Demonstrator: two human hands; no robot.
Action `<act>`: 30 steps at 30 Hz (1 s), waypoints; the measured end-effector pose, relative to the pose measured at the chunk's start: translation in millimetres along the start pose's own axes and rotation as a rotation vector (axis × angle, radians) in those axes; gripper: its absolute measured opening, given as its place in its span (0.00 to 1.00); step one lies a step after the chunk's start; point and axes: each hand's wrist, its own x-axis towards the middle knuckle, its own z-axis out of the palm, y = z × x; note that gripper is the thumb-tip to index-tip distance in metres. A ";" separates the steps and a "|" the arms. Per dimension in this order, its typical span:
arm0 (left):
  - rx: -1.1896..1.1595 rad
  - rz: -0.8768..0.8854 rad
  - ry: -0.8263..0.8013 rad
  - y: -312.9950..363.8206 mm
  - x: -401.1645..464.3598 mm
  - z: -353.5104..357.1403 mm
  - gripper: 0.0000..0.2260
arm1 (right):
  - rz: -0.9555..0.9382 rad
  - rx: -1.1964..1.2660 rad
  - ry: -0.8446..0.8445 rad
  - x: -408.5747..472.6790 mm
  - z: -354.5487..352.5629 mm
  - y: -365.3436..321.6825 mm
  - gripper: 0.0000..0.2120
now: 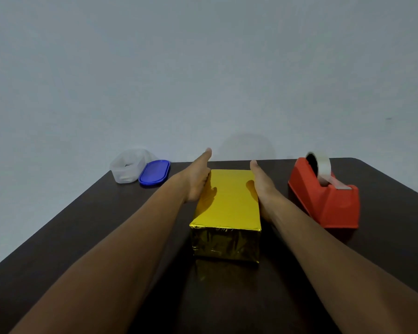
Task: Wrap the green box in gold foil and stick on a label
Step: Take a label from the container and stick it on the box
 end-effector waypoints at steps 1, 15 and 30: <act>-0.039 -0.007 -0.019 0.0 1.3 -1.5 0.32 | -0.009 -0.014 0.006 -1.6 0.7 -0.4 0.30; -0.208 -0.027 0.057 -12.0 12.1 -20.1 0.41 | -0.052 -0.239 -0.059 -3.2 -7.0 -21.0 0.39; 1.252 0.050 0.594 -61.4 36.2 -180.6 0.27 | -0.592 -1.167 0.003 20.9 62.8 -77.2 0.22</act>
